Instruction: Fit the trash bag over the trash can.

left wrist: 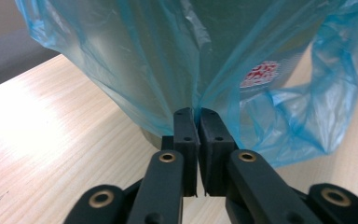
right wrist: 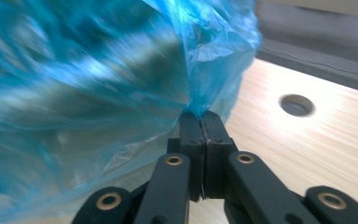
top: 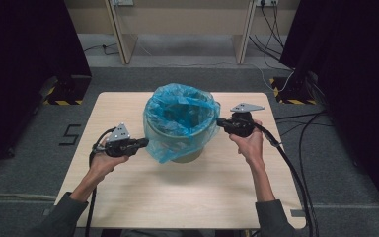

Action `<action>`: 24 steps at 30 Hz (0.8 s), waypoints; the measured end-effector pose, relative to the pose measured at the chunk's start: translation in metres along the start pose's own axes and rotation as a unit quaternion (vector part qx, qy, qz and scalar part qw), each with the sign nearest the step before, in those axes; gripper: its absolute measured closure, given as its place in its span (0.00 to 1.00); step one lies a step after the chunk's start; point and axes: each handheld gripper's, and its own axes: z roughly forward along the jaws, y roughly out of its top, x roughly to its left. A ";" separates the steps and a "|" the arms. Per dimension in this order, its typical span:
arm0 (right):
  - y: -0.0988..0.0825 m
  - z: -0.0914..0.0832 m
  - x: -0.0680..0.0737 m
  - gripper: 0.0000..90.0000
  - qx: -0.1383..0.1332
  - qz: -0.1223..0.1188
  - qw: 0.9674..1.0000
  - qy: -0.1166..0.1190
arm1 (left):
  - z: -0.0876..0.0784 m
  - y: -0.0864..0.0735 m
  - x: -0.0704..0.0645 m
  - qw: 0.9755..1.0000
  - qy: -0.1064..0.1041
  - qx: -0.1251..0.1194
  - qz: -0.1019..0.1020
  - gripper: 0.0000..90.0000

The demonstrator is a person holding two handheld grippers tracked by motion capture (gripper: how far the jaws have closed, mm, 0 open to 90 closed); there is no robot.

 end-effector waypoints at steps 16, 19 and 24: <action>0.030 -0.052 0.017 0.46 -0.041 0.016 0.998 -0.049 | -0.019 0.000 -0.009 0.999 -0.006 0.029 0.032 0.68; 0.035 -0.056 0.032 0.46 -0.059 0.018 0.998 -0.031 | -0.033 0.012 -0.010 0.999 0.001 0.010 0.030 0.54; 0.036 -0.045 0.052 0.45 -0.059 0.031 0.998 -0.014 | -0.044 0.027 -0.004 1.000 0.009 -0.019 0.019 0.46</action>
